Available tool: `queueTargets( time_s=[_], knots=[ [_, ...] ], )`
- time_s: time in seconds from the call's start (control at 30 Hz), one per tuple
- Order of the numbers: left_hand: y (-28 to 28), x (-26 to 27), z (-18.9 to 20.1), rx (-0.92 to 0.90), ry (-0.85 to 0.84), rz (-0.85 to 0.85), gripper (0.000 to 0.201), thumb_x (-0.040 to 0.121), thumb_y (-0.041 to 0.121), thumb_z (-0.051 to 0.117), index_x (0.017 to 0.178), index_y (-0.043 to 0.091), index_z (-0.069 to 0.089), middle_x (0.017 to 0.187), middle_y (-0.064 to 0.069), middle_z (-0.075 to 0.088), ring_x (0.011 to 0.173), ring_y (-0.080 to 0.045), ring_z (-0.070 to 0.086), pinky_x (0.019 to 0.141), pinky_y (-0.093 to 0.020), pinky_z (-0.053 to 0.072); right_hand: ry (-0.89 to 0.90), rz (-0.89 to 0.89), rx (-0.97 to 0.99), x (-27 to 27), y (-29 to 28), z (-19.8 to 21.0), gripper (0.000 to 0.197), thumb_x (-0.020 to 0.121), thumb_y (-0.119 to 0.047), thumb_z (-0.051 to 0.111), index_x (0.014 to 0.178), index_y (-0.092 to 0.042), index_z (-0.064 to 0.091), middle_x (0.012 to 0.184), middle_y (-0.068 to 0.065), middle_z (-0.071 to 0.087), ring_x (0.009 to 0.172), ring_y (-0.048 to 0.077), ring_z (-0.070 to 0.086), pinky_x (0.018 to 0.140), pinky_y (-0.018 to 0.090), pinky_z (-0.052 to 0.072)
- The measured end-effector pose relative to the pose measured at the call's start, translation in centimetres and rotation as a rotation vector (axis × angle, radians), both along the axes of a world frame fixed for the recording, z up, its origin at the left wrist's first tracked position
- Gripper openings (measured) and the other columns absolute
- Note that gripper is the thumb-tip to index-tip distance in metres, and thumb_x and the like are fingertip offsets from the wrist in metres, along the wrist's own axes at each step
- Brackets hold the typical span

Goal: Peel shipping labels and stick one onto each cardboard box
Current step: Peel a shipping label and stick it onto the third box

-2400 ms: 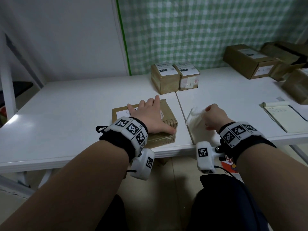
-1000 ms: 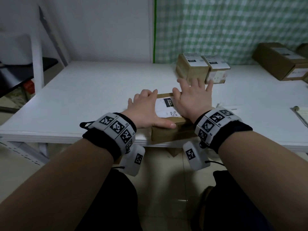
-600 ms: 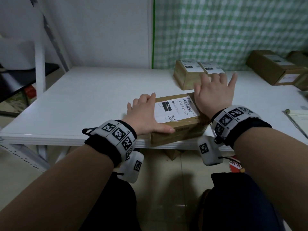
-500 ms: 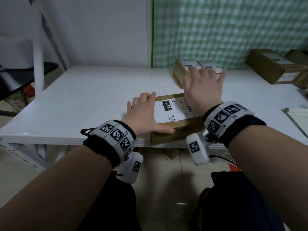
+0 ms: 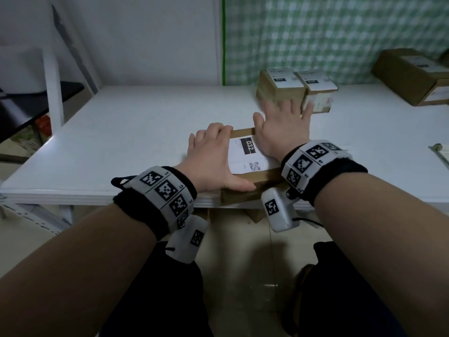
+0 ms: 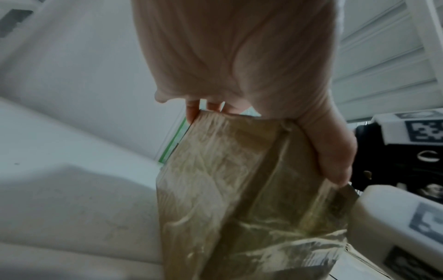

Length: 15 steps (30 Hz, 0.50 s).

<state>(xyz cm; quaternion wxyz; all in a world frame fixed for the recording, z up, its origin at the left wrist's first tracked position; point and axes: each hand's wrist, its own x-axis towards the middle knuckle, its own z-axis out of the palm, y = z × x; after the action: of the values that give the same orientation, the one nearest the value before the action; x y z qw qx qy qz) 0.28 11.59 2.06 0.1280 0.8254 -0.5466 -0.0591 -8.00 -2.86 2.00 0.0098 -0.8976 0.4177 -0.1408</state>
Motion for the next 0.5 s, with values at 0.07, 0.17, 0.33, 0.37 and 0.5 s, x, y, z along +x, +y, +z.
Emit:
queueTargets(
  time_s=[0.07,0.17,0.33,0.37,0.5],
  knots=[
    [0.0,-0.1,0.0,0.007,-0.003,0.001,0.128,0.046,0.073,0.073,0.145,0.011,0.020,0.144,-0.007,0.026,0.131,-0.030,0.026,0.114,-0.048,0.016,0.033,-0.040,0.022,-0.7,-0.9,0.1,0.053,0.096,-0.040,0.017,0.143,-0.021,0.032,0.148,0.021,0.033,0.144,0.036,0.015,0.114,0.059,-0.006],
    [-0.1,-0.1,0.3,0.025,0.002,0.006,0.129,0.046,0.074,0.071,0.147,0.012,0.018,0.145,-0.006,0.025,0.132,-0.030,0.025,0.115,-0.048,0.014,0.051,-0.115,0.050,-2.2,-2.5,0.4,0.054,0.097,-0.038,0.013,0.142,-0.019,0.034,0.149,0.021,0.034,0.144,0.037,0.016,0.113,0.060,-0.006],
    [-0.2,0.0,0.8,0.078,0.008,-0.014,0.131,0.044,0.079,0.065,0.147,0.014,0.016,0.146,-0.005,0.024,0.133,-0.029,0.025,0.115,-0.049,0.017,-0.009,-0.066,-0.064,-4.2,-2.7,0.8,0.046,0.098,-0.035,0.022,0.132,-0.014,0.046,0.131,0.019,0.053,0.130,0.037,0.039,0.113,0.059,0.010],
    [-0.2,0.1,1.0,0.089,0.015,-0.017,0.131,0.045,0.078,0.066,0.147,0.014,0.016,0.146,-0.005,0.024,0.133,-0.029,0.026,0.115,-0.049,0.018,-0.040,-0.003,-0.020,-4.4,-2.5,0.6,0.046,0.097,-0.036,0.025,0.132,-0.015,0.046,0.131,0.018,0.053,0.127,0.036,0.043,0.112,0.057,0.018],
    [-0.8,0.4,1.9,0.144,0.080,-0.036,0.123,0.053,0.070,0.073,0.150,0.020,0.015,0.148,-0.003,0.024,0.134,-0.026,0.026,0.113,-0.049,0.021,-0.076,0.220,0.317,-5.2,-1.3,-0.4,0.056,0.093,-0.047,0.026,0.139,-0.020,0.042,0.141,0.012,0.046,0.130,0.031,0.037,0.109,0.044,0.028]
  ],
)
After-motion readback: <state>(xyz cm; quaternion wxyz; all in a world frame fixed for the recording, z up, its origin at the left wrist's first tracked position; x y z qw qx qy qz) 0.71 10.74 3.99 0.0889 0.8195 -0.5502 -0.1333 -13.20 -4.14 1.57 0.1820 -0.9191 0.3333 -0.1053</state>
